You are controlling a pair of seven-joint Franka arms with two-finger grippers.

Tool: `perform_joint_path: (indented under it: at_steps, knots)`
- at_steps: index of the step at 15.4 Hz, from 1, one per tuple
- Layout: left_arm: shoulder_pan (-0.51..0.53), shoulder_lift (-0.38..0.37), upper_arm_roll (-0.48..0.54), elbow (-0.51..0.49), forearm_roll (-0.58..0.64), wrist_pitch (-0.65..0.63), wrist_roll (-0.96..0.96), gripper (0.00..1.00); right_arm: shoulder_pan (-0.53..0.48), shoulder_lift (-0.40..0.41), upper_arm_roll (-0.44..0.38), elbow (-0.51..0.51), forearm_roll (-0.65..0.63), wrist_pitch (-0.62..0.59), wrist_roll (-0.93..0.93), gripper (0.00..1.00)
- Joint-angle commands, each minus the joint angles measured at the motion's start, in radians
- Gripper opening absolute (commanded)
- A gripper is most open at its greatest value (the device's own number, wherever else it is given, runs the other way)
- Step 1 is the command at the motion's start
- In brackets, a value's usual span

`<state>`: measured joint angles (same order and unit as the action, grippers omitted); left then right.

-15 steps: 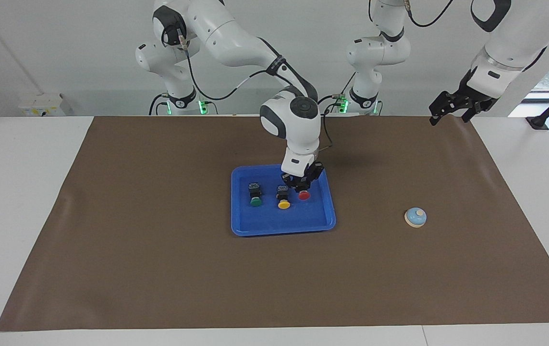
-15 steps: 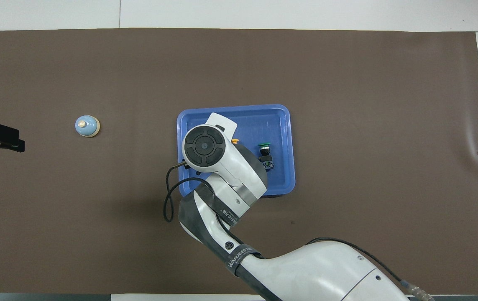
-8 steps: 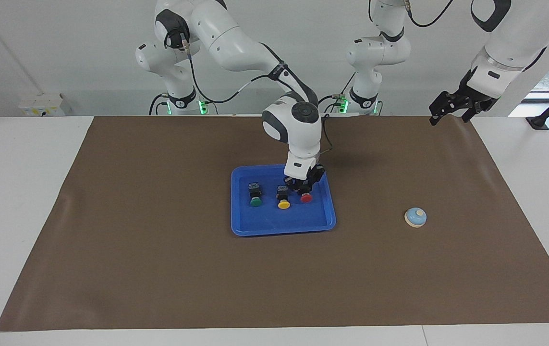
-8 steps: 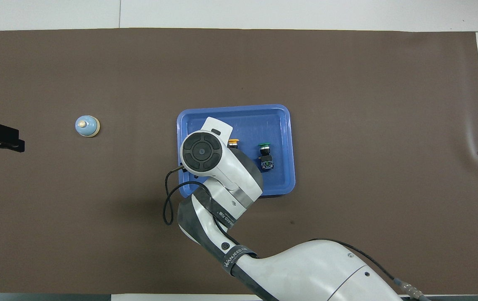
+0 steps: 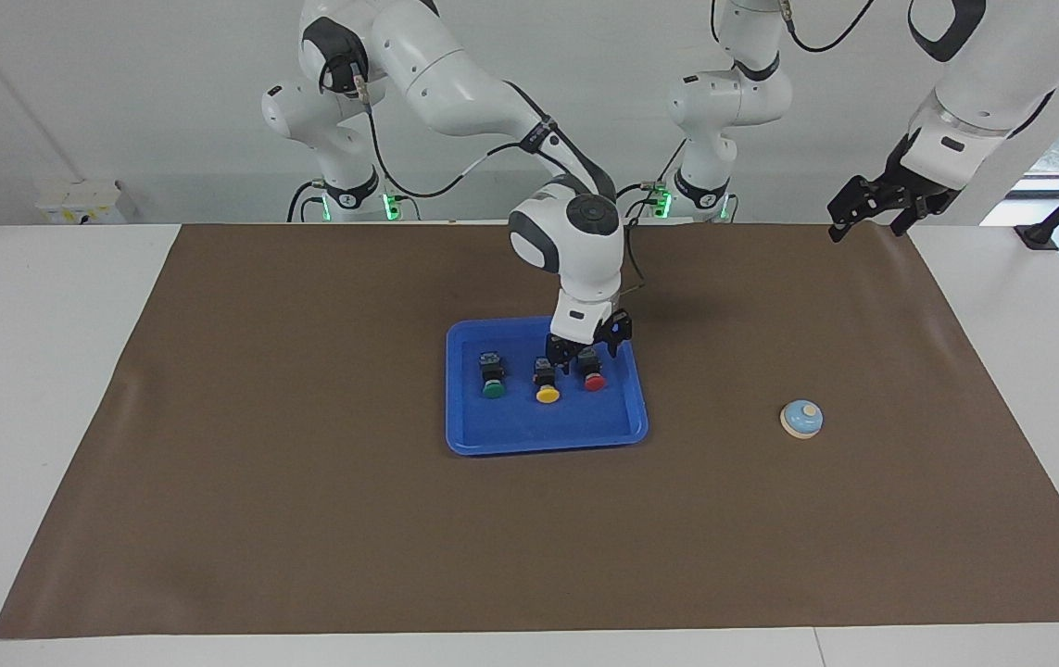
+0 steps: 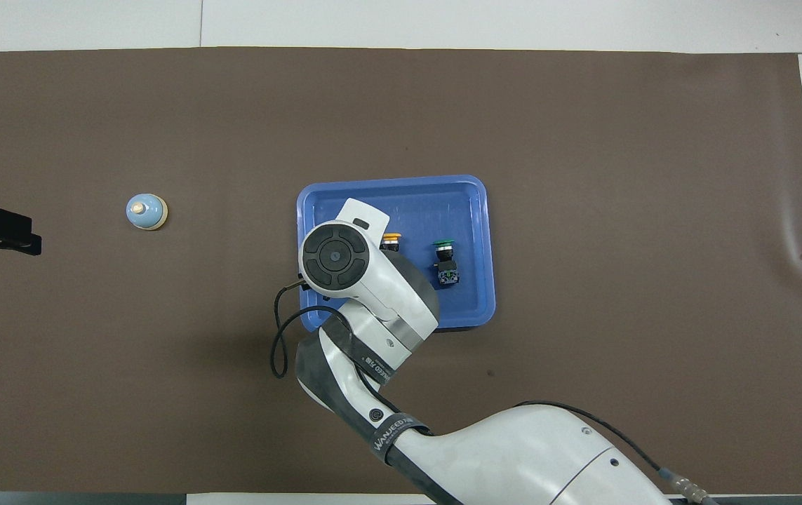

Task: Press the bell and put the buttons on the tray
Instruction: 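Lower the red button into the tray and open the right gripper, then withdraw the right gripper while the left gripper reaches the bell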

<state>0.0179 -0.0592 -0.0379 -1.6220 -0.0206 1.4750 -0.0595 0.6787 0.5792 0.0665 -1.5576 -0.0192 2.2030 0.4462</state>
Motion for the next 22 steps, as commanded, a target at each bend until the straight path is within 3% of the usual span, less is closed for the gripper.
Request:
perform_joint_path:
  at_steps: [1, 6, 11, 13, 17, 19, 22]
  knots:
    - [-0.001, 0.002, 0.003, 0.016, -0.002, -0.024, -0.008, 1.0, -0.031, -0.053, -0.005, 0.031, 0.051, -0.115, 0.014, 1.0]
    - [-0.001, 0.001, 0.003, 0.016, -0.002, -0.032, -0.013, 1.0, -0.2, -0.223, -0.004, 0.042, 0.054, -0.314, -0.001, 1.0]
    - [-0.056, 0.004, -0.002, -0.018, -0.001, 0.065, -0.017, 1.0, -0.398, -0.352, -0.005, 0.042, 0.077, -0.453, -0.15, 1.0]
    - [-0.113, 0.033, -0.002, -0.016, -0.001, 0.115, -0.104, 0.89, -0.476, -0.381, -0.007, 0.041, 0.074, -0.489, -0.225, 1.0]
    - [-0.234, 0.128, -0.002, -0.003, -0.001, 0.203, -0.25, 0.78, -0.617, -0.462, -0.008, 0.041, 0.062, -0.577, -0.384, 1.0]
    - [-0.288, 0.18, 0.0, 0.023, 0.005, 0.208, -0.299, 0.78, -0.671, -0.498, -0.008, 0.041, 0.062, -0.614, -0.434, 1.0]
    - [-0.288, 0.184, -0.002, 0.019, 0.01, 0.225, -0.299, 0.78, -0.717, -0.533, -0.008, 0.041, 0.064, -0.674, -0.507, 1.0]
